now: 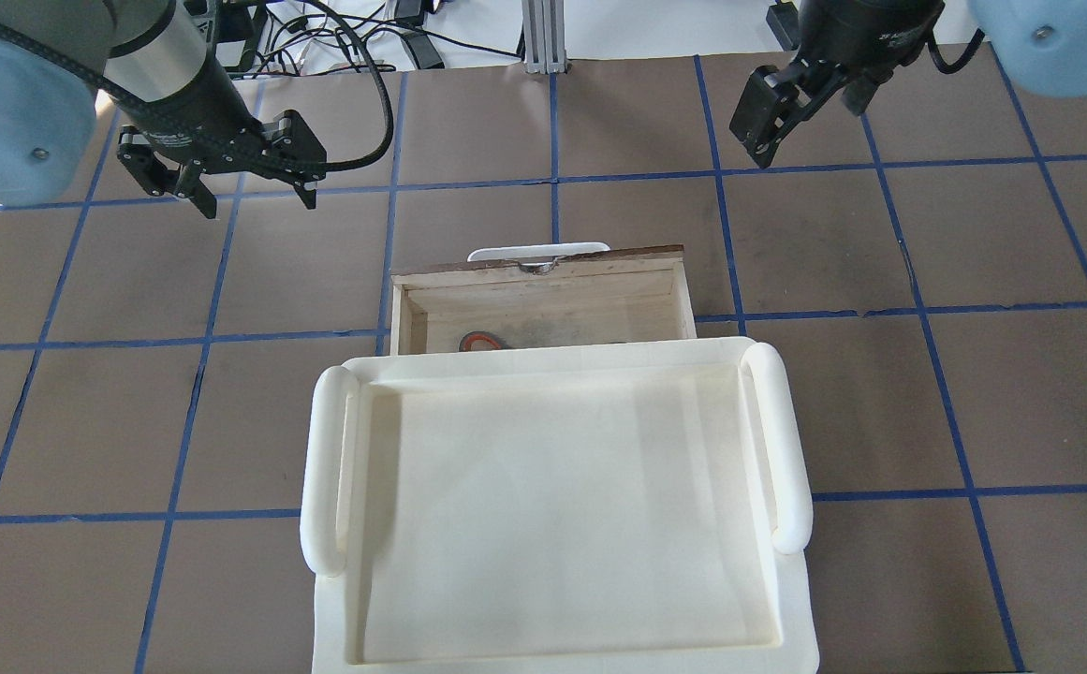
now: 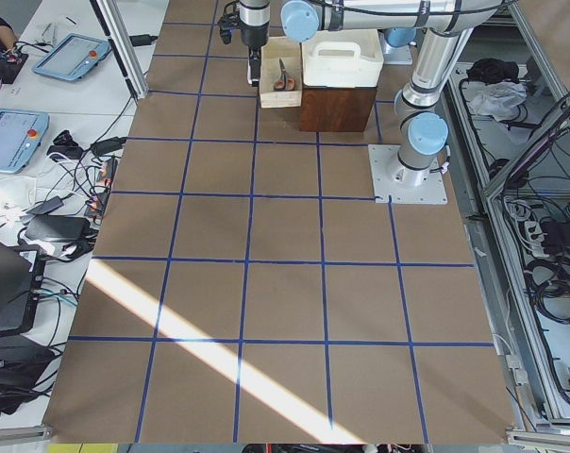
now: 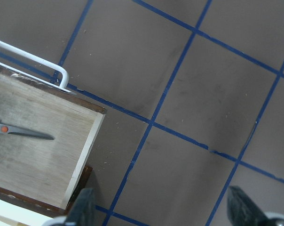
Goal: Put scissors in drawer and close it
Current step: 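Raise the right gripper out of the drawer and withdraw it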
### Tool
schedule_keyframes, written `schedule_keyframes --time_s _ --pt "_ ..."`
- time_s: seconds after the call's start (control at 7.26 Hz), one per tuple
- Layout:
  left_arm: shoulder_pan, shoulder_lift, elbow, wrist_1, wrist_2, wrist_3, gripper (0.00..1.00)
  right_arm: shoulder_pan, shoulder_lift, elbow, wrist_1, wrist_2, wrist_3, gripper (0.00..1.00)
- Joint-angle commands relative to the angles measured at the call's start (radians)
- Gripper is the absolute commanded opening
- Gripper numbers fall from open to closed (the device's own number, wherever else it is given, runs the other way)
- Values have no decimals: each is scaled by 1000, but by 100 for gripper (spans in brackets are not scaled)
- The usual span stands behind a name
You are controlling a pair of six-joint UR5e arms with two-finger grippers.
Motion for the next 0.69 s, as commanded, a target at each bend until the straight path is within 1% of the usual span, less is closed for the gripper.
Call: schedule_keyframes --time_s 0.0,0.14,0.28,0.55 --pt "-89 -72 3 102 -2 -125 100 -47 -13 -2 4 -4 244 100" --pt "-134 -107 3 136 -1 -182 100 -88 -49 0 8 75 258 100" --pt "-171 -150 10 180 -4 -228 100 -94 -88 4 20 82 265 100" --pt "-211 -231 61 188 -4 -266 100 -113 -90 59 8 87 249 100"
